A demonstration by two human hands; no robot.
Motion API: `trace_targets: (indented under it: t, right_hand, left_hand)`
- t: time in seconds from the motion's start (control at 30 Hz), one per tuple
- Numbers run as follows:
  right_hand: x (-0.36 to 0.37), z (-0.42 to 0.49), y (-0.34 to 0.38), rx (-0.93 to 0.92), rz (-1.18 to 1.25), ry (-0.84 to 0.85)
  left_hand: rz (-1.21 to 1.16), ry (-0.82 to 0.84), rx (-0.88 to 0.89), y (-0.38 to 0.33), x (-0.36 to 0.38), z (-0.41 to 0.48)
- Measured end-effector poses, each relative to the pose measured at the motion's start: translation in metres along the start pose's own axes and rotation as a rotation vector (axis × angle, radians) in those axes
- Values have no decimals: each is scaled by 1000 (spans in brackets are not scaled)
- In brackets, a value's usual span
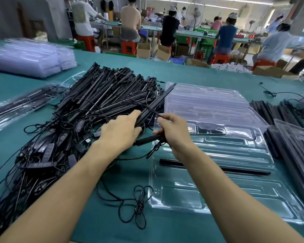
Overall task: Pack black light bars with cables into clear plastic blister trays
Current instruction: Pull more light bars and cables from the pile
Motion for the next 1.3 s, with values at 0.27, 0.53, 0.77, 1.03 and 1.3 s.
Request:
trace_targets:
  t: [0.27, 0.53, 0.77, 1.03, 1.3]
  right_hand:
    - [5, -18, -14, 73, -238, 238]
    - [13, -42, -11, 214, -310, 599]
    - [11, -31, -11, 43, -346, 399]
    - [-15, -11, -13, -74, -468, 102]
    - [-16, -2, -8, 52, -171, -143]
  left_hand:
    - [-802, 374, -131, 5, 28, 9]
    - [-1015, 403, -311, 3, 27, 25]
    - [-1067, 294, -290, 7, 27, 24]
    - [-871, 420, -70, 19, -15, 18]
    - [68, 331, 111, 41, -8, -26]
Point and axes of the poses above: each hand's wrist, its own z-axis towards the middle knuckle, its own x-axis out of the palm, y = z × x, the point moved 4 cm from there along z, towards the middle knuckle, and after that the axes turned 9 degrees about z, right-handed, at the moved point
